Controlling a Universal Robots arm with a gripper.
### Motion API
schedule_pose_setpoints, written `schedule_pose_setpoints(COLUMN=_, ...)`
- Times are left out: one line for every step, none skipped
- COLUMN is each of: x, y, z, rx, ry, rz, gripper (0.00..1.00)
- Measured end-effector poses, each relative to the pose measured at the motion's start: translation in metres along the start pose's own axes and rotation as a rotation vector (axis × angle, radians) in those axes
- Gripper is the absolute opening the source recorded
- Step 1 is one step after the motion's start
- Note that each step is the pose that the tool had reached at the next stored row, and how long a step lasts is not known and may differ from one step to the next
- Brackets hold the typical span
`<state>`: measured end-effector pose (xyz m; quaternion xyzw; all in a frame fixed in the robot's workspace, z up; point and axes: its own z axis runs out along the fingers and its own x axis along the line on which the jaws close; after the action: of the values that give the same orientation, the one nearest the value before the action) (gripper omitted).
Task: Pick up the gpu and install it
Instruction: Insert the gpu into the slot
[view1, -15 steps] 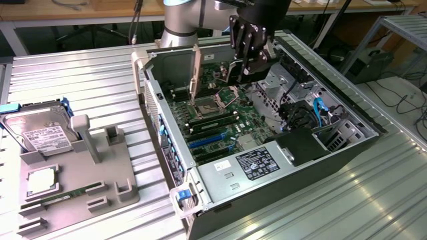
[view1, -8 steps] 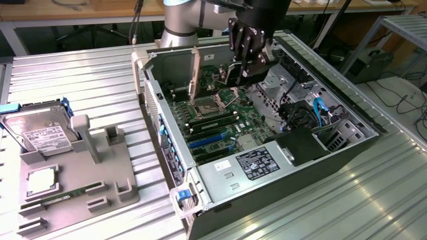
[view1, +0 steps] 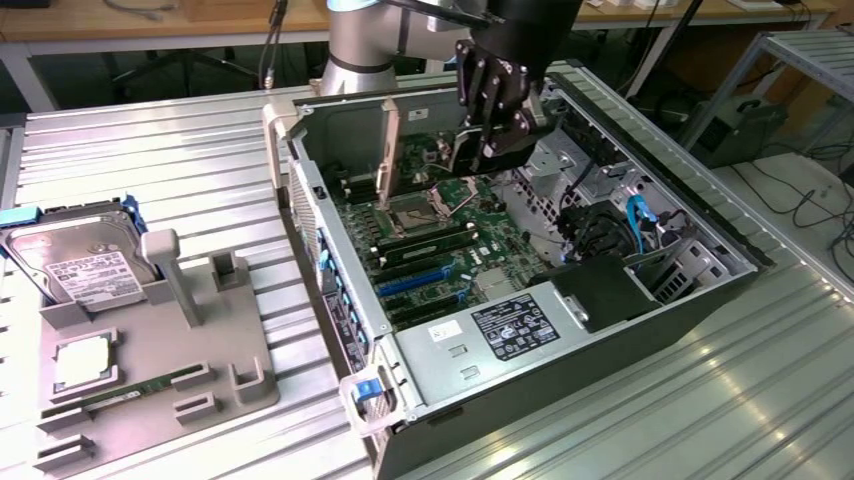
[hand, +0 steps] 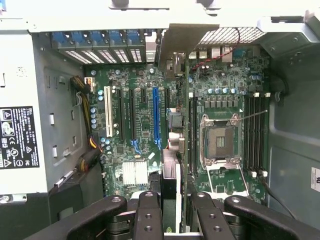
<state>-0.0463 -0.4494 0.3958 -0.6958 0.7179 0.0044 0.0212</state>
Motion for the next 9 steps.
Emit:
schedule_pose_setpoints(x=0.0, y=0.0, z=0.0007, rx=0.0001, ry=-0.0001, rz=0.0, gripper=0.27)
schedule_pose_setpoints(x=0.0001, y=0.0, z=0.0013, rx=0.0, ry=-0.0001, rz=0.0, gripper=0.27)
schedule_pose_setpoints(x=0.0001, y=0.0, z=0.002, rx=0.0, ry=-0.0001, rz=0.0, gripper=0.27)
schedule_pose_setpoints(x=0.0001, y=0.0001, z=0.0028, rx=0.0, ry=0.0, rz=-0.001, gripper=0.27)
schedule_pose_setpoints(x=0.0001, y=0.0001, z=0.0036, rx=0.0, ry=0.0, rz=-0.001, gripper=0.27)
schedule_pose_setpoints(x=0.0002, y=0.0001, z=0.0047, rx=-0.0001, ry=0.0, rz=-0.002, gripper=0.27)
schedule_pose_setpoints(x=0.0002, y=0.0001, z=0.0055, rx=-0.0001, ry=-0.0001, rz=-0.002, gripper=0.27)
schedule_pose_setpoints(x=0.0002, y=0.0001, z=0.0066, rx=-0.0002, ry=-0.0001, rz=-0.003, gripper=0.27)
schedule_pose_setpoints(x=0.0003, y=0.0002, z=0.0073, rx=-0.0003, ry=-0.0001, rz=-0.003, gripper=0.27)
